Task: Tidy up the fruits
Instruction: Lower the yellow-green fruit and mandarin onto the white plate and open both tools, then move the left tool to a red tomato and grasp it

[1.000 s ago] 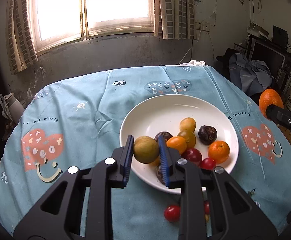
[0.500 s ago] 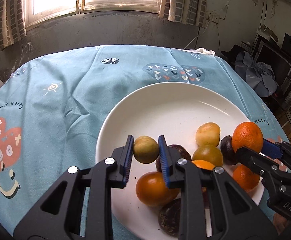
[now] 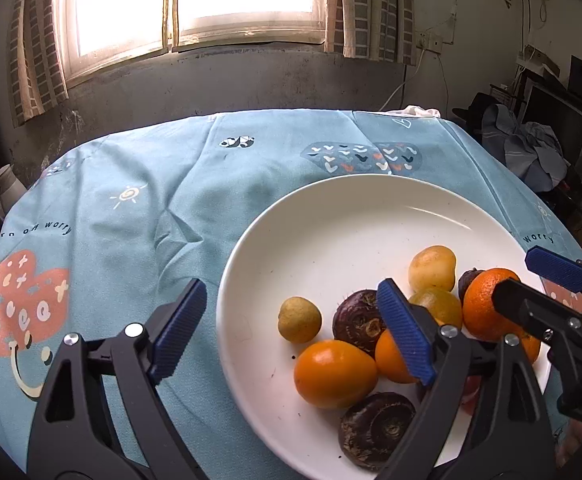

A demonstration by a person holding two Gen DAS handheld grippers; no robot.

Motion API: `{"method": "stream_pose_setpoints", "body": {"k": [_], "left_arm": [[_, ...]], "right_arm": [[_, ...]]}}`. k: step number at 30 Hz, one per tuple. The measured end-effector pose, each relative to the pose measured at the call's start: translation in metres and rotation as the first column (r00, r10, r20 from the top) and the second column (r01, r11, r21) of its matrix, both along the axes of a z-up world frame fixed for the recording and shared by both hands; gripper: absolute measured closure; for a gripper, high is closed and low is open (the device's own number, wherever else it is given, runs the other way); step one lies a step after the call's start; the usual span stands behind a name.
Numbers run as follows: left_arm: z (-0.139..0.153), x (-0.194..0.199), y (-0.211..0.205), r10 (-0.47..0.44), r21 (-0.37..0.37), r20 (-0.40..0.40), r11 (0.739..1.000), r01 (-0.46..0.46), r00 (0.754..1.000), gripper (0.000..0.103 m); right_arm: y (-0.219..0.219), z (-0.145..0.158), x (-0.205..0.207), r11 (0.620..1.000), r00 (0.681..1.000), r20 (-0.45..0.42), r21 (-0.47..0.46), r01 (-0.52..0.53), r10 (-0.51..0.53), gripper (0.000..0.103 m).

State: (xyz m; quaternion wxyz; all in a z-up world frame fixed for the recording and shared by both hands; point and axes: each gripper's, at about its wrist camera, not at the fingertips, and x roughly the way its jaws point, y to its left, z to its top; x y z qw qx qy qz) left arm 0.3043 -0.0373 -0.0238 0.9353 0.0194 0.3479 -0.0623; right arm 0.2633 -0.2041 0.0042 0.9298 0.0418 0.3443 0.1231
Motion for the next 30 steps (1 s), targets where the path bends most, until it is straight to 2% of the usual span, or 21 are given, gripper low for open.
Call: {"method": "stream_pose_setpoints", "body": {"k": [7,14,18,21,25,30], "left_arm": [[0.016,-0.023,0.004,0.046,0.053,0.041,0.997,-0.048,0.998,0.009],[0.028,-0.081,0.019,0.072,0.053,0.056,0.996,-0.075,0.996,0.005],[0.020,-0.121,0.028,0.099,0.085,0.056,0.991,-0.103,0.994,0.005],[0.009,-0.151,0.031,0.103,0.097,0.037,0.990,-0.106,0.994,0.005],[0.003,-0.188,0.027,0.096,0.146,0.050,0.984,-0.102,0.994,0.002],[-0.002,-0.201,0.026,0.073,0.150,0.039,0.986,-0.078,0.997,0.002]], "right_arm": [[-0.004,0.026,-0.028,0.998,0.999,0.034,0.059,-0.002,0.000,0.035],[-0.005,0.040,-0.074,0.995,0.999,0.053,0.100,-0.004,-0.002,0.034],[-0.008,0.034,-0.107,0.991,0.998,0.055,0.131,-0.004,-0.004,0.034],[-0.009,0.022,-0.134,0.993,0.998,0.062,0.116,0.011,-0.018,0.032],[-0.007,0.007,-0.154,0.997,1.000,0.011,0.083,0.006,-0.007,0.027],[-0.017,0.001,-0.157,0.995,0.999,-0.029,0.097,0.033,-0.031,0.027]]}}
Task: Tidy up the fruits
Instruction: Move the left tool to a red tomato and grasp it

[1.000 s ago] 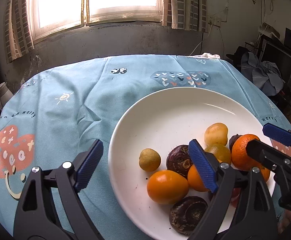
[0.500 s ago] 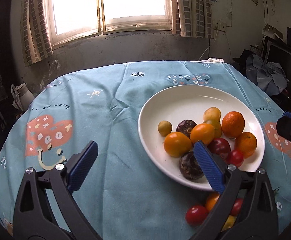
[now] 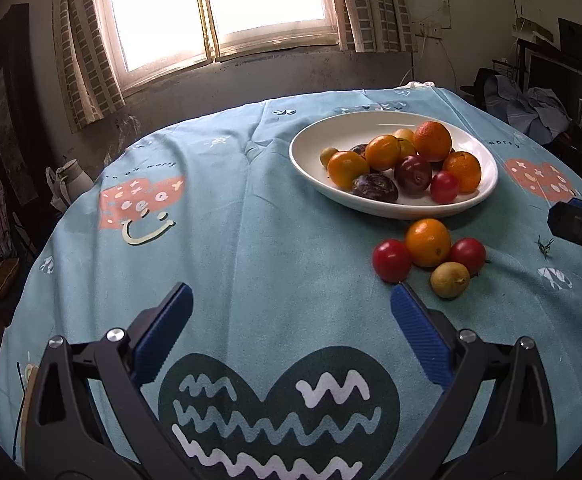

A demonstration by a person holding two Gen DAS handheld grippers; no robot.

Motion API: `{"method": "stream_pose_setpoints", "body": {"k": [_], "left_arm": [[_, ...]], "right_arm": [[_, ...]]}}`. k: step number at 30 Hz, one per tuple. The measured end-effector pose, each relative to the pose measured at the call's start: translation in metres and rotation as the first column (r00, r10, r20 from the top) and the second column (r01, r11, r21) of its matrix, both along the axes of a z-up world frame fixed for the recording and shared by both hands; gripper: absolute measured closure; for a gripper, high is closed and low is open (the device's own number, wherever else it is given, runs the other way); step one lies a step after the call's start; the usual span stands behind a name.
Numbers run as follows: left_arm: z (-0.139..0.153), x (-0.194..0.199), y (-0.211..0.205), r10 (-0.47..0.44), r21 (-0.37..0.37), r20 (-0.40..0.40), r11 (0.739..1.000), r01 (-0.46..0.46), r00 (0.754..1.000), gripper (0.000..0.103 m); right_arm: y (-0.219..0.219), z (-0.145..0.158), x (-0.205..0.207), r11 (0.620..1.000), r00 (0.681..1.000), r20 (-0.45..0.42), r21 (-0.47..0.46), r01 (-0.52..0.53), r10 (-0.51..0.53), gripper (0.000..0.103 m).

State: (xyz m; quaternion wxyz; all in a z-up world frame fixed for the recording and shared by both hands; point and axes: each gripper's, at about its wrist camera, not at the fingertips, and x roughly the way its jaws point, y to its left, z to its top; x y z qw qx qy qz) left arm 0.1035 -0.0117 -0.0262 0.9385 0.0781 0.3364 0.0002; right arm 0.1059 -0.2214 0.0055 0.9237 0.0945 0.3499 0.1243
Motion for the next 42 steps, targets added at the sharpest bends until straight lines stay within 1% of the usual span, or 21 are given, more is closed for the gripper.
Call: {"method": "stream_pose_setpoints", "body": {"k": [3,5,7,8,10,12,15,19,20,22,24,26,31,33,35,37,39,42], "left_arm": [[-0.008,0.008,0.000,-0.004,-0.011,-0.050,1.000,0.004,0.999,0.002],[-0.009,0.011,-0.003,-0.017,-0.016,-0.065,1.000,0.016,0.998,0.002],[-0.009,0.013,-0.007,-0.038,-0.023,-0.066,0.999,0.037,0.997,0.002],[-0.009,0.015,-0.009,-0.050,-0.026,-0.067,0.998,0.048,0.997,0.002],[-0.010,0.021,-0.016,-0.072,-0.029,-0.077,0.997,0.070,0.994,0.002],[-0.012,0.027,-0.024,-0.088,-0.014,-0.086,0.996,0.088,0.992,0.002],[-0.015,0.036,-0.035,-0.101,0.035,-0.084,0.994,0.104,0.991,0.002],[-0.019,0.052,-0.042,-0.075,0.101,-0.095,0.991,0.085,0.993,0.002],[-0.020,0.057,-0.041,-0.073,0.101,-0.100,0.991,0.083,0.992,0.002],[-0.018,0.062,-0.035,-0.081,0.065,-0.111,0.994,0.088,0.991,0.002],[-0.016,0.061,-0.028,-0.069,0.060,-0.101,0.995,0.075,0.993,0.002],[-0.014,0.053,-0.020,-0.048,0.078,-0.090,0.995,0.055,0.995,0.002],[-0.019,0.033,-0.001,-0.005,0.107,-0.106,0.994,0.016,0.994,0.002],[-0.016,0.030,-0.002,-0.019,0.089,-0.093,0.996,0.027,0.996,0.002],[-0.012,0.029,-0.006,-0.062,0.056,-0.080,0.996,0.067,0.995,0.002],[-0.015,0.032,-0.013,-0.088,0.053,-0.090,0.994,0.093,0.992,0.002],[-0.017,0.039,-0.017,-0.092,0.054,-0.108,0.994,0.098,0.990,0.002],[-0.017,0.048,-0.016,-0.099,-0.006,-0.120,0.995,0.099,0.988,0.003]], "right_arm": [[-0.010,-0.005,0.007,0.999,0.998,-0.047,0.008,0.047,-0.047,0.027],[-0.019,-0.008,0.011,0.996,0.995,-0.082,0.063,0.065,-0.060,0.027],[-0.027,-0.008,0.012,0.990,0.994,-0.095,0.121,0.074,-0.062,0.027],[-0.029,-0.007,0.012,0.988,0.993,-0.097,0.135,0.079,-0.067,0.027],[-0.029,-0.006,0.011,0.987,0.993,-0.095,0.136,0.084,-0.071,0.027],[-0.029,-0.006,0.010,0.987,0.993,-0.096,0.134,0.085,-0.073,0.027],[-0.028,-0.006,0.011,0.986,0.992,-0.104,0.143,0.083,-0.068,0.027],[-0.029,-0.006,0.012,0.986,0.991,-0.110,0.145,0.086,-0.071,0.027],[-0.029,-0.007,0.012,0.986,0.991,-0.112,0.145,0.086,-0.070,0.027],[-0.029,-0.007,0.012,0.985,0.991,-0.115,0.146,0.087,-0.070,0.027],[-0.029,-0.007,0.013,0.986,0.991,-0.114,0.144,0.084,-0.068,0.027],[-0.029,-0.008,0.013,0.986,0.991,-0.115,0.140,0.086,-0.070,0.027],[-0.027,-0.005,0.011,0.988,0.994,-0.093,0.133,0.073,-0.060,0.027],[-0.026,-0.005,0.010,0.989,0.995,-0.085,0.130,0.065,-0.054,0.027],[-0.025,-0.004,0.010,0.990,0.996,-0.079,0.126,0.060,-0.050,0.027],[-0.024,-0.004,0.009,0.991,0.996,-0.072,0.119,0.053,-0.045,0.027],[-0.021,-0.003,0.008,0.993,0.997,-0.063,0.107,0.043,-0.036,0.027],[-0.016,-0.003,0.007,0.996,0.998,-0.060,0.089,0.022,-0.017,0.027]]}}
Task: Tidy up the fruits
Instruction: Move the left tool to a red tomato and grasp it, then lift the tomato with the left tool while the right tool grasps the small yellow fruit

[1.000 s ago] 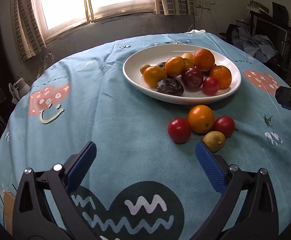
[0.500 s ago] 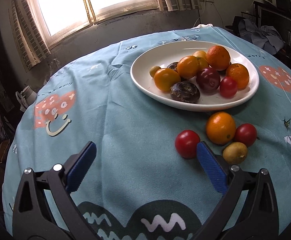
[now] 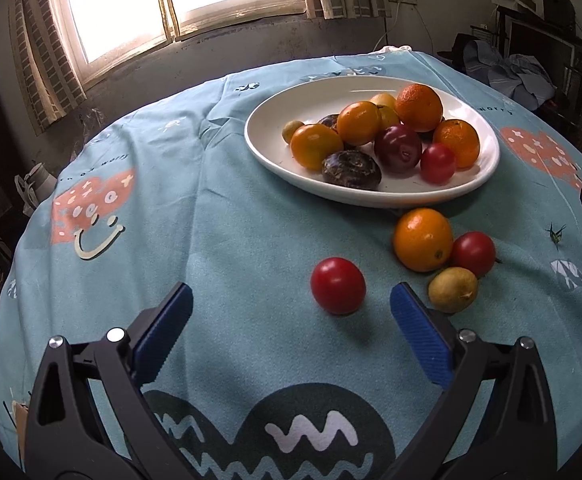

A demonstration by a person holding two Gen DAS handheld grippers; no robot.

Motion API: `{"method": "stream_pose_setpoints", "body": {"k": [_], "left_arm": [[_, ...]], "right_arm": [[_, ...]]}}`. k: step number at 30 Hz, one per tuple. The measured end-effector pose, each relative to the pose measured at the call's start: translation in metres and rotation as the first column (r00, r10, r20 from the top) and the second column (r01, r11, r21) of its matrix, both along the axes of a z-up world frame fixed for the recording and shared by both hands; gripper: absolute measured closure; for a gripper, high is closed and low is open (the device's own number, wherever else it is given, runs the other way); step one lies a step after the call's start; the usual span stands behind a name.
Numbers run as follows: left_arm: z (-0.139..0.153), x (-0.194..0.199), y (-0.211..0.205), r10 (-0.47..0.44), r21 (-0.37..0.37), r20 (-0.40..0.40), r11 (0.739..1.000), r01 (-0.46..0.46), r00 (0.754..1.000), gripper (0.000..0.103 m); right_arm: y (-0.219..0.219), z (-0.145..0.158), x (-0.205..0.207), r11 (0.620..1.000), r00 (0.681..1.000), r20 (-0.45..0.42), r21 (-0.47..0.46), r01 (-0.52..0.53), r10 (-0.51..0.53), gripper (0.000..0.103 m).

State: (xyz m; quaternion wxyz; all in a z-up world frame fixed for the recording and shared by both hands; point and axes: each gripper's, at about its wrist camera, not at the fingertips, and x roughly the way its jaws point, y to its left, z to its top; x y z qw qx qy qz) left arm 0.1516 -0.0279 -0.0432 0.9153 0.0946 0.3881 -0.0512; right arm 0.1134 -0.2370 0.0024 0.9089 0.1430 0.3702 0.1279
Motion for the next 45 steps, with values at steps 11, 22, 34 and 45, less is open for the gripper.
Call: {"method": "stream_pose_setpoints", "body": {"k": [11,22,34,45], "left_arm": [[-0.012,0.018,0.003,-0.071,-0.140,-0.088,0.988,0.058,0.994,0.059],[-0.007,0.016,0.023,-0.014,-0.125,-0.070,0.992,0.005,0.997,0.074],[-0.012,0.018,0.028,-0.001,-0.133,-0.085,0.991,-0.010,0.996,0.074],[-0.013,0.017,0.024,-0.002,-0.113,-0.089,0.994,-0.008,0.996,0.074]], "right_arm": [[0.009,-0.004,0.001,0.999,0.999,-0.019,-0.017,-0.030,0.030,0.027],[0.034,-0.021,0.003,0.981,0.978,-0.095,0.073,-0.181,0.187,0.038],[0.066,-0.042,0.027,0.964,0.951,-0.198,0.173,-0.204,0.237,0.060],[0.081,-0.045,0.039,0.982,0.965,-0.182,0.036,-0.184,0.188,0.077]]}}
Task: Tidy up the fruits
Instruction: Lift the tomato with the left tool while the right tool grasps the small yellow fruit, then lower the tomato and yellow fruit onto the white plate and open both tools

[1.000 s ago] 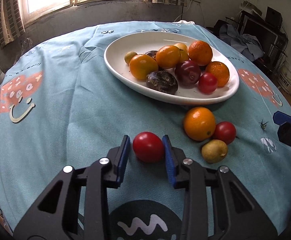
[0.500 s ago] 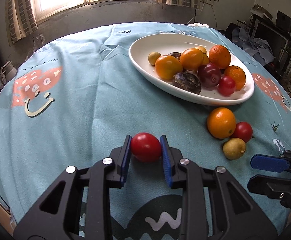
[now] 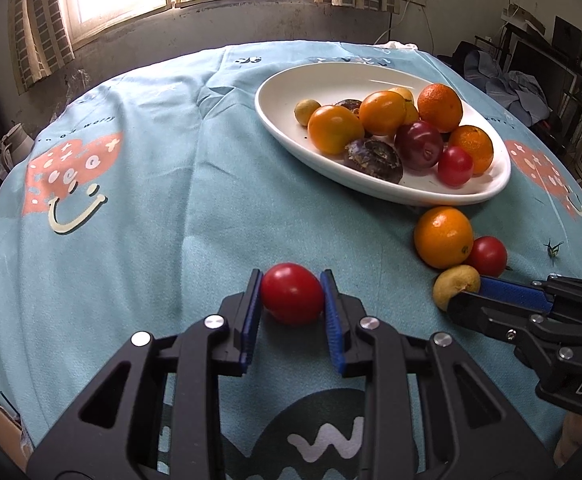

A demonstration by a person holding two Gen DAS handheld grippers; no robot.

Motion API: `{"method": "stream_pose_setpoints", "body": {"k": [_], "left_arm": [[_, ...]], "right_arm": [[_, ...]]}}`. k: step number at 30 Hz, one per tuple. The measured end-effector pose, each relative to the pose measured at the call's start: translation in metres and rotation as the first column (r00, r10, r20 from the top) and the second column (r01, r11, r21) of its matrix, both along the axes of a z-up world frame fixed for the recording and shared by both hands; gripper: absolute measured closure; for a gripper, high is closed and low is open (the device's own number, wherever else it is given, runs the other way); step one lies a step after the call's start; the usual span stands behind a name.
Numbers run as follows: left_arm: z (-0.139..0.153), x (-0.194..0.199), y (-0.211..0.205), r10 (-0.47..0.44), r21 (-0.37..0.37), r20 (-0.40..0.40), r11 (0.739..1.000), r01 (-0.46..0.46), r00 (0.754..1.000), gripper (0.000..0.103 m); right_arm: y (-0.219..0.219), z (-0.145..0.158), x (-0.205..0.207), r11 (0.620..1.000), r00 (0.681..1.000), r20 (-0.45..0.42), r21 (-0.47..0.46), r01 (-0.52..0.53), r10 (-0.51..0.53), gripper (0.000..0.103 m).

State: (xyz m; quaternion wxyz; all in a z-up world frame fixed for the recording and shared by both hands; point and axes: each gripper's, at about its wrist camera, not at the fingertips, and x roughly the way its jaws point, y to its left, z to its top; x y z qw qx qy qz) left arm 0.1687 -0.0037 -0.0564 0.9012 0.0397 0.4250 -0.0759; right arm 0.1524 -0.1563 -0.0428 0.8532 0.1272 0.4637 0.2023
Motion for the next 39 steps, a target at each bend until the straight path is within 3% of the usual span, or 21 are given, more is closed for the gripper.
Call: {"method": "stream_pose_setpoints", "body": {"k": [7,10,12,14,18,20,24,28,32,36,37,39], "left_arm": [[0.007,-0.007,0.000,-0.008,-0.028,0.035,1.000,0.009,0.999,0.074],[0.018,-0.019,-0.007,-0.027,-0.017,0.083,0.999,0.028,0.996,0.074],[0.030,-0.027,-0.011,-0.028,-0.008,0.126,1.000,0.030,0.992,0.074],[0.045,-0.033,-0.012,-0.017,-0.006,0.173,1.000,0.018,0.985,0.074],[0.081,-0.019,-0.017,-0.018,-0.021,0.202,1.000,0.023,0.979,0.074],[0.098,-0.006,-0.022,-0.004,0.007,0.238,1.000,0.002,0.971,0.074],[0.109,0.023,-0.029,0.021,-0.052,0.241,0.999,-0.008,0.970,0.074],[0.090,0.051,-0.037,0.037,-0.053,0.221,0.998,-0.026,0.975,0.074],[0.062,0.075,-0.041,0.033,-0.048,0.161,0.999,-0.026,0.986,0.074],[0.041,0.087,-0.041,0.028,-0.028,0.121,0.999,-0.025,0.992,0.073],[0.038,0.088,-0.041,0.029,-0.022,0.119,0.999,-0.027,0.992,0.070],[0.035,0.087,-0.043,0.032,-0.005,0.131,0.999,-0.031,0.991,0.038]], "right_arm": [[-0.004,0.011,-0.010,1.000,0.998,0.056,0.018,-0.010,0.009,0.078],[-0.008,0.026,-0.025,0.999,0.990,0.139,-0.032,0.005,0.000,0.078],[-0.013,0.045,-0.038,0.993,0.966,0.258,-0.103,0.050,-0.022,0.078],[-0.028,0.069,-0.048,0.989,0.930,0.360,-0.098,0.115,-0.072,0.078],[-0.061,0.109,-0.036,0.979,0.890,0.434,-0.066,0.190,-0.144,0.078],[-0.075,0.126,-0.022,0.977,0.882,0.438,-0.036,0.211,-0.174,0.078],[-0.085,0.139,0.008,0.973,0.874,0.440,-0.003,0.230,-0.206,0.078],[-0.073,0.112,0.044,0.978,0.905,0.383,-0.015,0.207,-0.185,0.078],[-0.059,0.072,0.075,0.988,0.955,0.262,-0.022,0.150,-0.139,0.078],[-0.047,0.051,0.085,0.992,0.974,0.204,-0.063,0.112,-0.097,0.078],[-0.045,0.047,0.086,0.992,0.978,0.192,-0.069,0.102,-0.087,0.078],[-0.042,0.044,0.085,0.992,0.978,0.187,-0.073,0.103,-0.088,0.077]]}}
